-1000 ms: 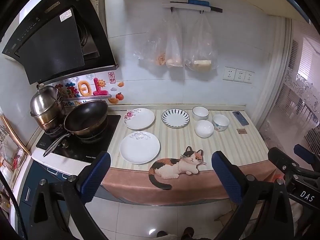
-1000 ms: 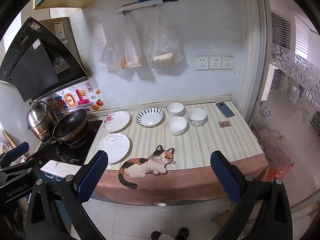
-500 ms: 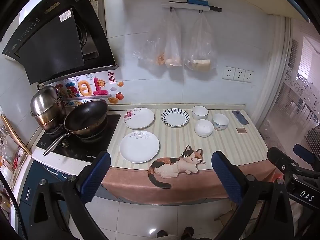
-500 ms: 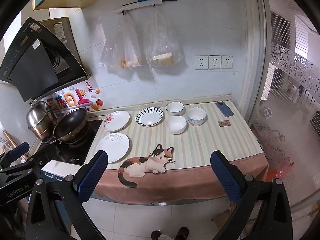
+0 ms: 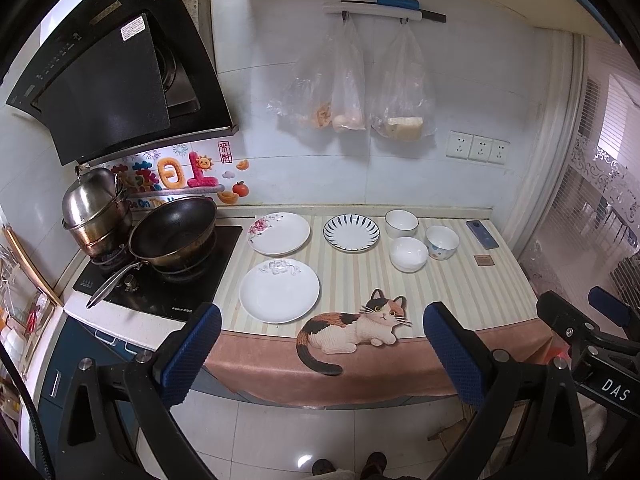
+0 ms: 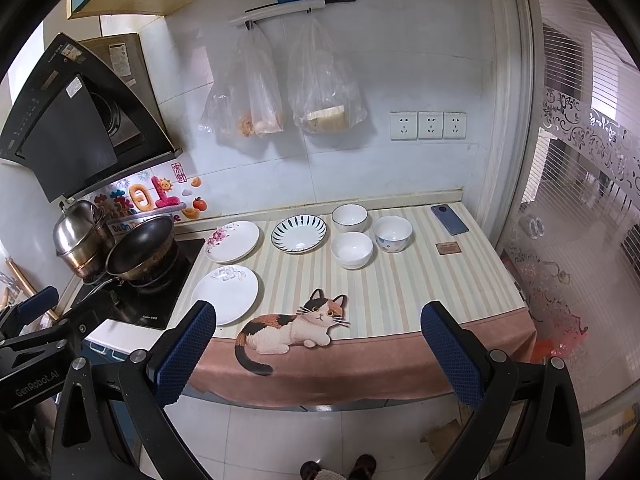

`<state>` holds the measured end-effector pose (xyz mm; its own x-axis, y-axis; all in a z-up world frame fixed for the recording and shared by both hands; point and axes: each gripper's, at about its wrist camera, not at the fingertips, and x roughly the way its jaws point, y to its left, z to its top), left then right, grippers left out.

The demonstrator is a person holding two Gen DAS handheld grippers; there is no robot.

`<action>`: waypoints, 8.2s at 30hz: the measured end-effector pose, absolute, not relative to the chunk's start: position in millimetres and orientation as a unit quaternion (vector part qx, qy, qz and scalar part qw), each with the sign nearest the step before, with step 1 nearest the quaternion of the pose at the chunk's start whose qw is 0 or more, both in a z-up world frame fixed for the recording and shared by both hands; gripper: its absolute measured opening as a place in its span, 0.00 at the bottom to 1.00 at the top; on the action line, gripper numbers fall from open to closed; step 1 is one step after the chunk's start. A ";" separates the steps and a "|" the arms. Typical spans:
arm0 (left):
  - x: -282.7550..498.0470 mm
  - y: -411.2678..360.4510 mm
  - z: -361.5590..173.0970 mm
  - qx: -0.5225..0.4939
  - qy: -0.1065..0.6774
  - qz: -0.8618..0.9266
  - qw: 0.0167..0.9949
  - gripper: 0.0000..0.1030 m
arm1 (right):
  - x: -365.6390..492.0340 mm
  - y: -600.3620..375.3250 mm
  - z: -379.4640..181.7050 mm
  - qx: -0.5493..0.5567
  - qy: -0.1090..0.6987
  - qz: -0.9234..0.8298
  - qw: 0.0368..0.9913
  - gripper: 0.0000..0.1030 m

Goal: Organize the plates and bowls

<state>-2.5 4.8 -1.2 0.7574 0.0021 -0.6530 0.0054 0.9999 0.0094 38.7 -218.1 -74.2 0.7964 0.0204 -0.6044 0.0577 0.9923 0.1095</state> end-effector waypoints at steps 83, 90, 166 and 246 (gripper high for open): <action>229.7 163.7 -251.1 -0.064 0.537 0.125 0.832 0.99 | 344.6 -118.1 -338.1 0.099 0.526 0.131 0.835 1.00; 314.4 197.2 -337.8 -0.119 0.596 0.118 0.785 0.86 | 465.7 -78.5 -430.6 0.090 0.584 0.178 0.787 0.96; 410.3 105.9 -293.5 -0.141 0.534 0.064 0.831 0.57 | 498.3 -203.1 -354.0 0.132 0.566 0.195 0.790 0.62; 343.5 7.6 -377.7 -0.078 0.631 0.019 0.771 0.24 | 445.5 -244.3 -433.3 0.115 0.601 0.141 0.778 0.18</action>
